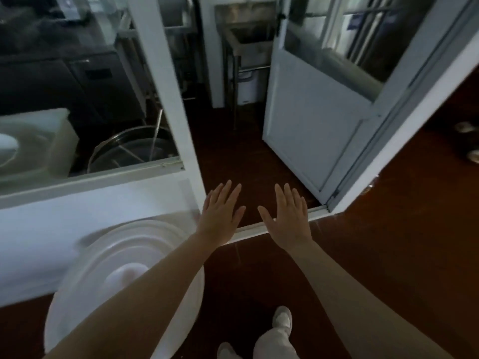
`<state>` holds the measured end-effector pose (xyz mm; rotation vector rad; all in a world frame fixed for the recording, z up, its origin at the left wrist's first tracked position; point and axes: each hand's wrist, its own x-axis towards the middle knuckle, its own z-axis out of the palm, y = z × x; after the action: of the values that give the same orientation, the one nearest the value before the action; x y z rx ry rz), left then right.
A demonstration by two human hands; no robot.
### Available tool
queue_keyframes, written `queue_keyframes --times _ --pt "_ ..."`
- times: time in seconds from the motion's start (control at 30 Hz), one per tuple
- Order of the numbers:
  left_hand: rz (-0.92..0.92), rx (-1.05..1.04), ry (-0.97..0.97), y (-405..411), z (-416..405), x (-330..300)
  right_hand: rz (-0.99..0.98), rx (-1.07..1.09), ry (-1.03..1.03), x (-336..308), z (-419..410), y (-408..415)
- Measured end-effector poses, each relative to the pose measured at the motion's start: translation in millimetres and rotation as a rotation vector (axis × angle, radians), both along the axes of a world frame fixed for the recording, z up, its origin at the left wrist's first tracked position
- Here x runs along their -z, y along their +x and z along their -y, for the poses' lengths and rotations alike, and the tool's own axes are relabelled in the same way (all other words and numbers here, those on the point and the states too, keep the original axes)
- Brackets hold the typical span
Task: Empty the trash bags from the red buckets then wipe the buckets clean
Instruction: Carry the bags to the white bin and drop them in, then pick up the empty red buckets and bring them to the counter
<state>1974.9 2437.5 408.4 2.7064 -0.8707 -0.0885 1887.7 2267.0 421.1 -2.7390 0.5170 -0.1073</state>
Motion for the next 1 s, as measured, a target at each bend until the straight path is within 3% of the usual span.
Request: queue_keyframes --times 0.37,1.0 --pt "-0.024 0.469 0.001 -112.7 212.7 -38.0 0.017 0.512 0.04 -36.0 155.5 -185.3" --pt "-0.086 0.991 -0.04 -413.7 526.2 -48.7 -0.025 1.129 0.047 -60.9 354.9 -535.4"
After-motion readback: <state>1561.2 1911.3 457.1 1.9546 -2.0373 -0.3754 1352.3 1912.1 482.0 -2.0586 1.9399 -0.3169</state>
